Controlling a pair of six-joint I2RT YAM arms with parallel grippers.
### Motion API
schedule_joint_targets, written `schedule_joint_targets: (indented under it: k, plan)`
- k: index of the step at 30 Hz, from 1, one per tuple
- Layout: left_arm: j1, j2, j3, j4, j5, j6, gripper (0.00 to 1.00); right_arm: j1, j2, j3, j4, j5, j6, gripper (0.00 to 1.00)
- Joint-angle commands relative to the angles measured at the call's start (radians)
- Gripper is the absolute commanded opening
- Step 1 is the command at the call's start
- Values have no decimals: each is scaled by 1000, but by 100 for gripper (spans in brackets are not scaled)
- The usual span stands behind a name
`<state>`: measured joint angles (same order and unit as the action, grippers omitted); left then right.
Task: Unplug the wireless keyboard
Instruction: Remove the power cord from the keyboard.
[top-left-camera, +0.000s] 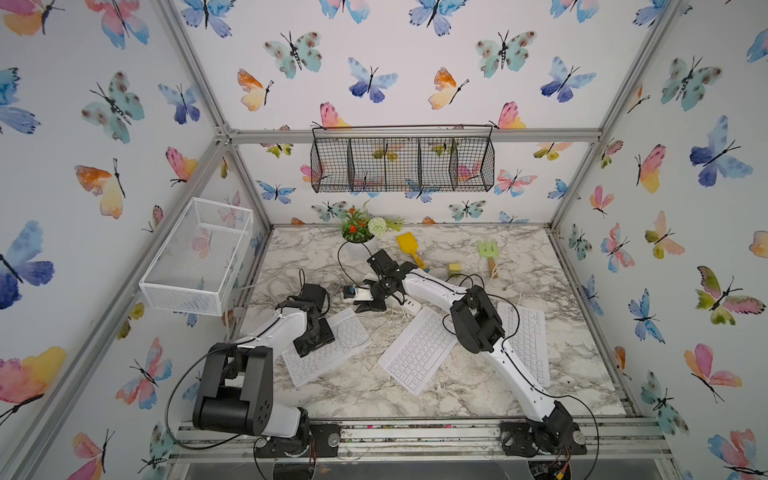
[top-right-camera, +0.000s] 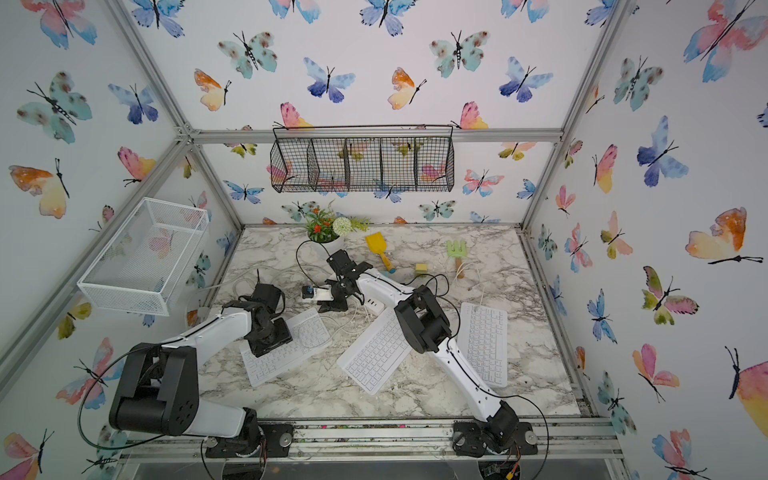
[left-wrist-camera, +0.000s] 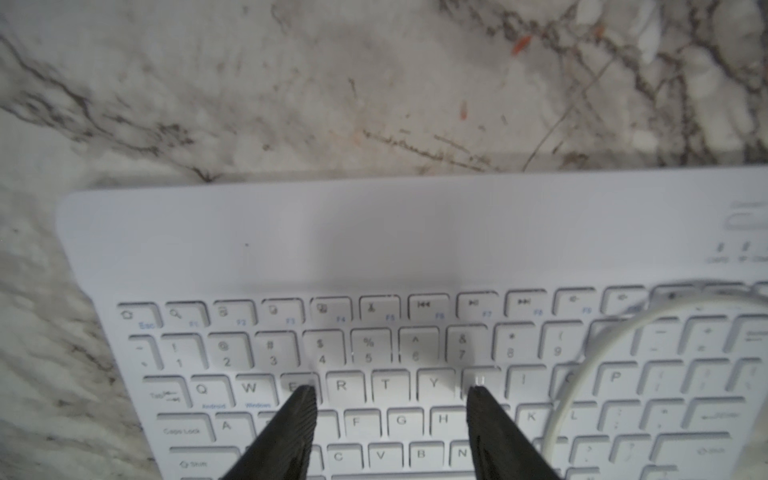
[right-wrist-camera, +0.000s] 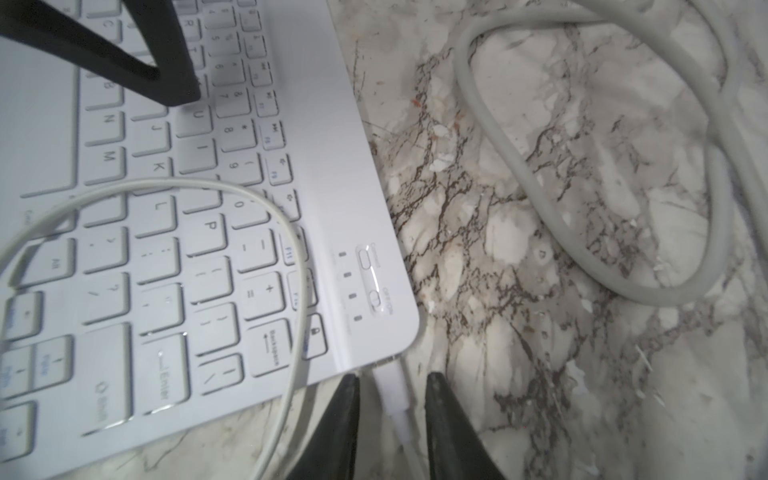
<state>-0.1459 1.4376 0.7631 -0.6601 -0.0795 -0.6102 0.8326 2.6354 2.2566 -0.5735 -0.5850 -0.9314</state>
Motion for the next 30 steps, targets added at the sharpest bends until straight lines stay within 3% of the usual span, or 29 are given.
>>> schedule_joint_targets:
  k: [1, 8, 18, 24, 30]
  plan:
    - [-1, -24, 24, -40, -22, 0, 61, 11, 72, -27, -166, 29, 46, 29]
    - [-2, -24, 7, -9, 6, -15, 61, 21, 35, -92, -213, -10, 190, 19]
    - [-2, -58, -44, 21, 28, -45, 61, 81, -83, -320, -32, 31, 442, 19]
    - [-14, -69, -74, 5, 25, -62, 61, 84, -190, -421, 93, 89, 427, 34]
    - [-46, -55, -70, -9, 11, -83, 61, 84, -156, -320, -31, 133, 396, 32]
